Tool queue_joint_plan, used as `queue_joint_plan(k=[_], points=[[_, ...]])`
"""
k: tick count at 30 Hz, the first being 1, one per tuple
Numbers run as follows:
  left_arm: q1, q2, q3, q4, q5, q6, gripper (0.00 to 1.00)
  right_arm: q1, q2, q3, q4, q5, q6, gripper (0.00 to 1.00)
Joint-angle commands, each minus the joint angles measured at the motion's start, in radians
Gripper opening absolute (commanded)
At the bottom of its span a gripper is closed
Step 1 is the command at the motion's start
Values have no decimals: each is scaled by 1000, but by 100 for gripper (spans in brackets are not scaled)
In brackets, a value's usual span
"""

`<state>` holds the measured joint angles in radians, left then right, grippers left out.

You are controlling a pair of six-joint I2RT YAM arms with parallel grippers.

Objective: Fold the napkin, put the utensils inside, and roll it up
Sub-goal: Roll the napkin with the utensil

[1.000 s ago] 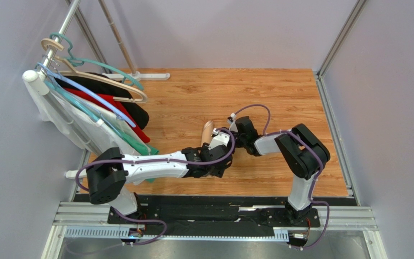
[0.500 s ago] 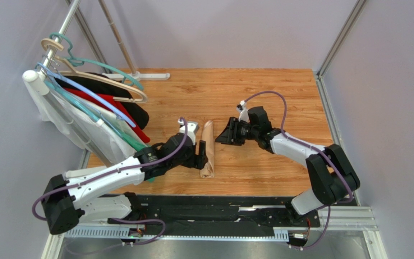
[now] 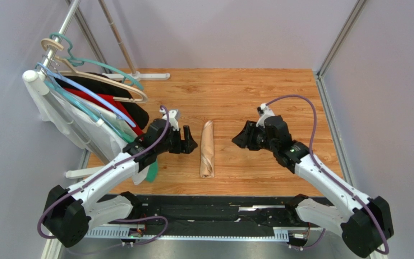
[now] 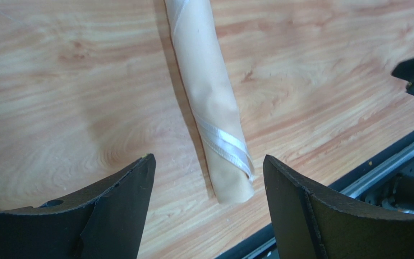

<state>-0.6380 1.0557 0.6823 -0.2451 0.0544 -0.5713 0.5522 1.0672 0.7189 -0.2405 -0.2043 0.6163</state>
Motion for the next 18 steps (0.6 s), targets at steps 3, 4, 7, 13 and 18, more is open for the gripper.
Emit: queue_joint_plan(k=[3, 4, 7, 13, 18], points=[[133, -29, 120, 34, 127, 47, 82, -119, -157, 16, -242, 160, -130, 48], [153, -49, 134, 15, 122, 54, 82, -138, -177, 19, -261, 166, -142, 49], [191, -101, 177, -66, 134, 83, 82, -227, -243, 24, -307, 137, -174, 49], [221, -215, 212, -207, 142, 123, 84, -363, -335, 68, -391, 120, -242, 50], [221, -278, 211, -267, 162, 146, 84, -376, -383, 90, -439, 147, -254, 50]])
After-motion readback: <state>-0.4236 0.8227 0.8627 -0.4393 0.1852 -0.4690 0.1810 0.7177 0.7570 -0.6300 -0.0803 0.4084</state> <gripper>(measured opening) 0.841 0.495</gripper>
